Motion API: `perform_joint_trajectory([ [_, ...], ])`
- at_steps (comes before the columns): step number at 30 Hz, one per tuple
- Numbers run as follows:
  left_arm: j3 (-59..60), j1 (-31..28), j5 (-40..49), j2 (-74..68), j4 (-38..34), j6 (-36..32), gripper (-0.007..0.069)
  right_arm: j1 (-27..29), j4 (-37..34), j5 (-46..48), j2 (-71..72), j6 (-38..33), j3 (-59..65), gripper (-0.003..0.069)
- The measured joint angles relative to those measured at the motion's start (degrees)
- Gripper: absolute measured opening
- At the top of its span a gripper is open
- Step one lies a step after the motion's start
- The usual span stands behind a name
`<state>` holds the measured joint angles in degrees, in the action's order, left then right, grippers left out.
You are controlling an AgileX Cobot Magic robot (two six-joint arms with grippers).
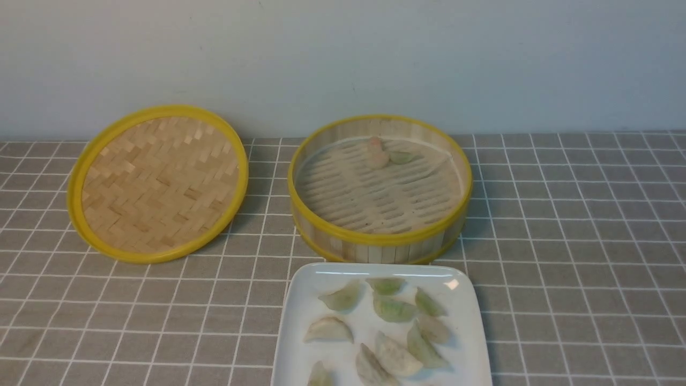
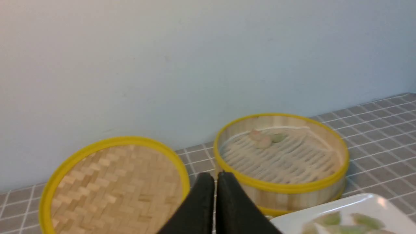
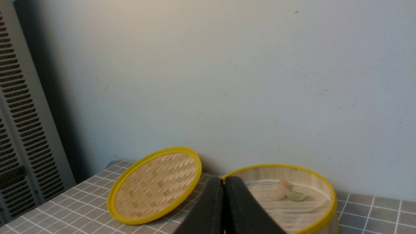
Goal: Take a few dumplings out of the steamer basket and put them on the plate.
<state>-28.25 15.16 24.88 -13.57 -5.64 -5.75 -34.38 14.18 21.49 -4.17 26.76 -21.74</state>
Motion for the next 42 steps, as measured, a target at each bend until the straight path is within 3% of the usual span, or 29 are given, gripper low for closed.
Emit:
perform_joint_trajectory([
  [6, 18.4, -8.0, -9.1, 7.8, 0.4, 0.9, -0.0005, 0.0, 0.0, 0.0, 0.0, 0.0, 0.0, -0.0013],
  [11, 29.0, -12.3, -11.1, 13.4, 0.4, 1.1, -0.0005, 0.0, 0.0, 0.0, 0.0, 0.0, 0.0, -0.0013],
  [19, 29.8, -13.1, -3.9, 14.2, 0.4, 1.1, -0.0005, 0.0, 0.0, 0.0, 0.0, 0.0, 0.0, -0.0013],
  [42, 29.8, -13.1, -3.8, 14.2, 0.5, 1.1, -0.0005, 0.0, 0.0, 0.0, 0.0, 0.0, 0.0, -0.0013],
])
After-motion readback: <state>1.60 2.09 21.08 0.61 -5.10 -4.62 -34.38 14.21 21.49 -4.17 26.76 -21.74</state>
